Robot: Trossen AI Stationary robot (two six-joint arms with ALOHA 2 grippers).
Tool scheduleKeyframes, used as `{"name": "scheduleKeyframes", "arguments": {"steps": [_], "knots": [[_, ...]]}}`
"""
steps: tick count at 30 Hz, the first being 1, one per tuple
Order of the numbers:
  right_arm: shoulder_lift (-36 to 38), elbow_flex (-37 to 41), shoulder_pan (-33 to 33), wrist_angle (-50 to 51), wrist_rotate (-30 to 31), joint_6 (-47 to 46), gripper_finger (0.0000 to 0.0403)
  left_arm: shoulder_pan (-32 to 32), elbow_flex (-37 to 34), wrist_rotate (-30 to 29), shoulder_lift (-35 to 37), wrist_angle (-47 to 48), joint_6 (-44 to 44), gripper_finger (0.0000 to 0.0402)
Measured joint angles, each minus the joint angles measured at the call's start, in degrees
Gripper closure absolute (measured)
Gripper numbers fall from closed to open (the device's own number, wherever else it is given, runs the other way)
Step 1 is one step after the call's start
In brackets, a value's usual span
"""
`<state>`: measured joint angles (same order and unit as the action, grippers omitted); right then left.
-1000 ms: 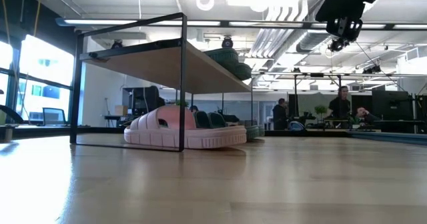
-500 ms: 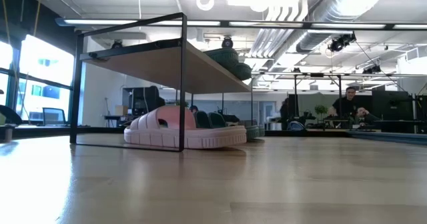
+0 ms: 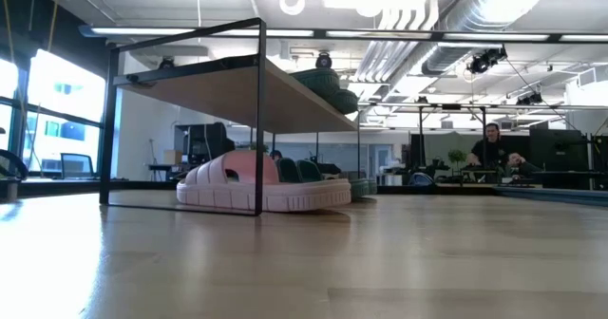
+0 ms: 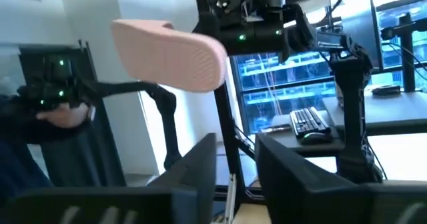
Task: Pick and place slides into the shelf
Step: Put the pink slide on the shelf
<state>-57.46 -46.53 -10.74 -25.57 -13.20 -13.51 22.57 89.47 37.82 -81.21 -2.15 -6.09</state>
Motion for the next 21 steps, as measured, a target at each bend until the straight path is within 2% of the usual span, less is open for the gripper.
{"name": "scheduleKeyframes", "arguments": {"steps": [5,11,18,21], "knots": [[-1.6,0.0,4.7,-4.7,-7.9,-5.5,0.0267,-3.3,0.0,10.1,-3.6,-9.3,-0.7,0.0401],[-9.9,-1.2,11.0,-17.3,-21.7,-16.1,0.0256,-5.1,-0.1,17.2,-8.0,-18.4,-4.3,0.0401],[-21.8,-13.3,11.5,-15.5,-33.0,-17.0,0.0256,-5.7,0.0,20.5,-9.4,-20.7,-3.8,0.0401],[-25.9,-18.7,11.3,-13.0,-34.6,-14.8,0.0256,-5.8,0.0,21.1,-9.5,-22.0,-3.1,0.0401]]}}
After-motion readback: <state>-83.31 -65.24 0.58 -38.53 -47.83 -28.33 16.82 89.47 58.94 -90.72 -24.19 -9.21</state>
